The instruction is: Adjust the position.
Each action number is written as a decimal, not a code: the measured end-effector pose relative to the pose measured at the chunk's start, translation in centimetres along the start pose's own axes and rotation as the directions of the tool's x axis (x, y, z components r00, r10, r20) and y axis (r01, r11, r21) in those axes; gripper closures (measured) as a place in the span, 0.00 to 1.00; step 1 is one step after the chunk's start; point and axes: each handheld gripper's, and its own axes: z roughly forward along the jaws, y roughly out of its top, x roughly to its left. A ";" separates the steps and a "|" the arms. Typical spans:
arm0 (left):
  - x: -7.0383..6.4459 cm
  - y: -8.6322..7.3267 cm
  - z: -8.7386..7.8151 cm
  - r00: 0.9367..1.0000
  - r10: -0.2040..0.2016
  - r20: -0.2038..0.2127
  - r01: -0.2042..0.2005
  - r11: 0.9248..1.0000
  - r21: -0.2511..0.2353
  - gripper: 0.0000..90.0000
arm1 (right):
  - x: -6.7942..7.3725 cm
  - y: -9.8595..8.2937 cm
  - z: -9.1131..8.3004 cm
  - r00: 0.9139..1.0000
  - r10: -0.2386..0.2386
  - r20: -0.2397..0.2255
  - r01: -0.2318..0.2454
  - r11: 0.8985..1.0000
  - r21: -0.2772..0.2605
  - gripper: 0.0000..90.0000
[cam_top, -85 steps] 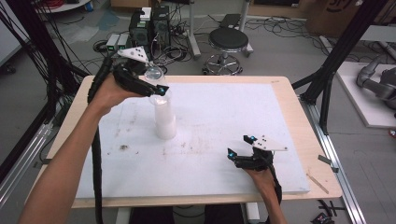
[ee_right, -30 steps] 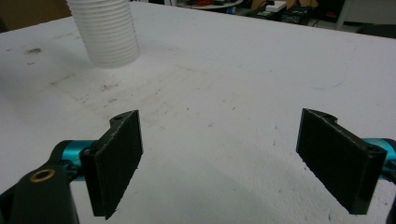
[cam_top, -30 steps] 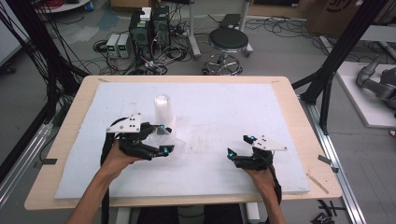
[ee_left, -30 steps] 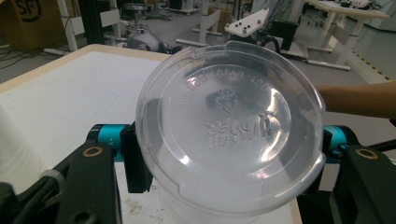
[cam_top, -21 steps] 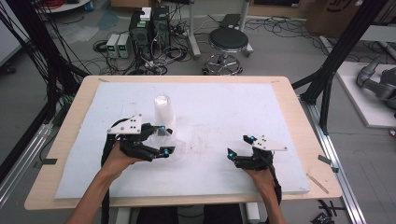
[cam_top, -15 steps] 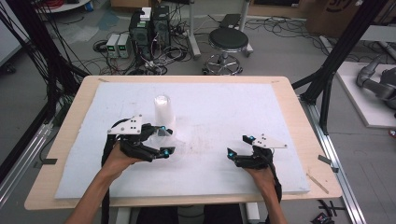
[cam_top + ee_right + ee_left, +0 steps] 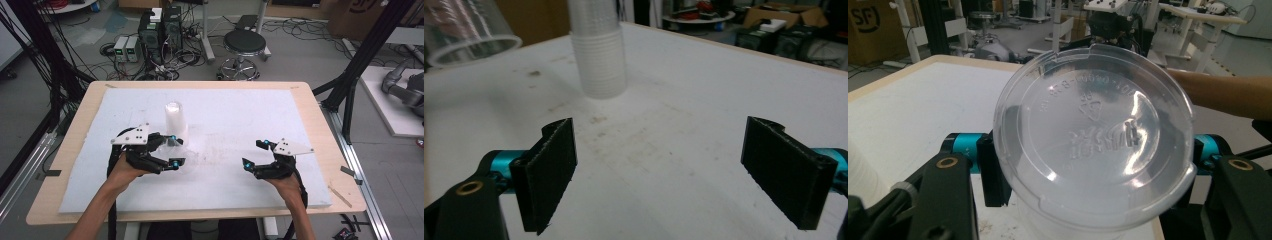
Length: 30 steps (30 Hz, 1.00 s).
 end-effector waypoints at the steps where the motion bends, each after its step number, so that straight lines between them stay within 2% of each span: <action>1: -0.1 0.1 0.0 1.000 0.002 0.004 -0.002 1.000 -0.002 0.41 | 0.1 0.3 -0.1 1.000 -0.001 -0.014 0.001 1.000 0.001 0.16; 6: -0.3 0.4 0.1 1.000 0.003 0.025 -0.003 1.000 -0.023 0.41 | 0.7 2.0 0.2 0.993 -0.049 -0.107 0.050 0.999 0.010 0.16; 8: -0.4 0.4 0.2 1.000 0.004 0.030 -0.003 1.000 -0.023 0.41 | 1.1 2.7 0.4 0.986 -0.064 -0.155 0.066 0.998 0.012 0.16; 9: -0.4 0.4 0.3 0.999 0.006 0.035 -0.005 1.000 -0.023 0.41 | 1.5 3.2 0.6 0.978 -0.079 -0.193 0.085 0.996 0.021 0.16; 10: -0.4 0.4 0.3 0.999 0.005 0.037 -0.005 1.000 -0.024 0.41 | 1.5 3.2 0.6 0.978 -0.079 -0.193 0.085 0.996 0.021 0.16; 11: -0.5 0.4 0.4 0.999 0.004 0.042 -0.003 1.000 -0.026 0.41 | 1.7 3.4 0.8 0.974 -0.085 -0.209 0.091 0.996 0.022 0.16; 15: -0.7 0.5 0.9 0.998 0.008 0.060 -0.006 0.999 -0.038 0.42 | 2.8 4.5 1.5 0.946 -0.112 -0.304 0.118 0.993 0.004 0.16; 21: -1.1 0.8 1.6 0.997 0.019 0.080 -0.016 0.999 -0.038 0.42 | 4.7 5.7 3.2 0.903 -0.155 -0.401 0.161 0.987 -0.020 0.16; 27: -1.1 0.9 1.9 0.996 0.023 0.085 -0.019 0.999 -0.041 0.42 | 5.5 6.3 4.8 0.879 -0.156 -0.450 0.168 0.986 -0.013 0.16; 30: -1.2 1.0 2.1 0.995 0.024 0.092 -0.020 0.999 -0.044 0.42 | 5.9 6.4 5.6 0.873 -0.156 -0.463 0.170 0.985 -0.010 0.16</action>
